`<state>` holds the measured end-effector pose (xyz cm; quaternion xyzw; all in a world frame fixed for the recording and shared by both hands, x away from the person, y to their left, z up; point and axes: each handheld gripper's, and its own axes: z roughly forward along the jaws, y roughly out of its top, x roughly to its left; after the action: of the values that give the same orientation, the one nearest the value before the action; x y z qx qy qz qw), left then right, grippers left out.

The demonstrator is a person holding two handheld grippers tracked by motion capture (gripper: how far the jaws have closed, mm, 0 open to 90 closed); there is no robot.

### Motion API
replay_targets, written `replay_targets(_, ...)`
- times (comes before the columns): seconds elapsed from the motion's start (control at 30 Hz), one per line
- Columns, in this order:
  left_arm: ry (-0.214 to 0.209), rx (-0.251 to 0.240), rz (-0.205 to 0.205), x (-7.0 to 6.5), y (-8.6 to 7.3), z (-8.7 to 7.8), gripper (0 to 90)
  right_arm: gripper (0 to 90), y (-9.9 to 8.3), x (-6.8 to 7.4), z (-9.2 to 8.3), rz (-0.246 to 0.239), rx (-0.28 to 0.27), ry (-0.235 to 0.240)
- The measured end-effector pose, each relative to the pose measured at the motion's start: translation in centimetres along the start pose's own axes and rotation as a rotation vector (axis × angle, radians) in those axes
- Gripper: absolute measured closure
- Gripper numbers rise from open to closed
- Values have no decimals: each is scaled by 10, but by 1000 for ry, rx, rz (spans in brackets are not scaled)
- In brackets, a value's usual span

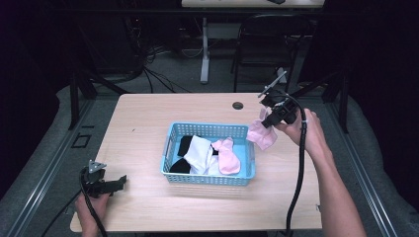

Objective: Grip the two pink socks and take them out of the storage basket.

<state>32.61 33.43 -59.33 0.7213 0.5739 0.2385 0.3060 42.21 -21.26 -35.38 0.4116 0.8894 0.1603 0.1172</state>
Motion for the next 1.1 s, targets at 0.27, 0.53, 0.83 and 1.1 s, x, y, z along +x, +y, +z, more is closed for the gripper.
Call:
replay_targets(0.27, 1, 1, 0, 0, 0, 0, 11, 860, -20, -22, 3, 57, 31, -25)
replay_targets(0.53, 2, 0, -1, 0, 0, 0, 13, 860, -41, -42, 14, 107, 65, -36)
replay_targets(0.83, 0, 1, 2, 0, 0, 0, 14, 860, -56, -54, 39, 153, 100, -43)
replay_targets(1.1, -1, 0, 1, 0, 0, 0, 15, 858, -67, -61, 75, 189, 150, -44)
